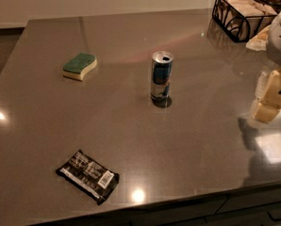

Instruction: Knock redbull can over

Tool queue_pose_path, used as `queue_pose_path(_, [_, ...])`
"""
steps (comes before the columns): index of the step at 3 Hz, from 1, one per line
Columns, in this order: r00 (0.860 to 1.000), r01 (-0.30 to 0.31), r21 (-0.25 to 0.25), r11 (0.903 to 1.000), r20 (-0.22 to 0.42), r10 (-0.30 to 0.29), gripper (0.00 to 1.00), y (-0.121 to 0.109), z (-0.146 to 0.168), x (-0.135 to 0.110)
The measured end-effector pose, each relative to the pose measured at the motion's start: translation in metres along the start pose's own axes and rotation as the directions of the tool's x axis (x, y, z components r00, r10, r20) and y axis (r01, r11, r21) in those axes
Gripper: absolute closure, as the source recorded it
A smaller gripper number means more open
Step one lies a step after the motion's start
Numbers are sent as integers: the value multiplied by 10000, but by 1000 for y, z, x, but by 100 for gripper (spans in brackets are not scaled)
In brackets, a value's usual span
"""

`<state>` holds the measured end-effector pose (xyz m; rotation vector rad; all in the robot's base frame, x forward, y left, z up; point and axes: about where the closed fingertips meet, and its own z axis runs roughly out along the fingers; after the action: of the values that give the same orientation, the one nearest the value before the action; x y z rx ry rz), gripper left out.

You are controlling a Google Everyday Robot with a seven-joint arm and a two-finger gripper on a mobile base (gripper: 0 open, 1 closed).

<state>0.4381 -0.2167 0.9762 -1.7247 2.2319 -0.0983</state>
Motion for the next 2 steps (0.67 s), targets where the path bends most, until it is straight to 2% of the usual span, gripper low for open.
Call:
queue_pose_path(1, [10000,6,127,9999,2,-6,0,-1,-1,-1])
queue_pose_path(2, [9993,-309,166,9994,218,305,0,-9,7,-10])
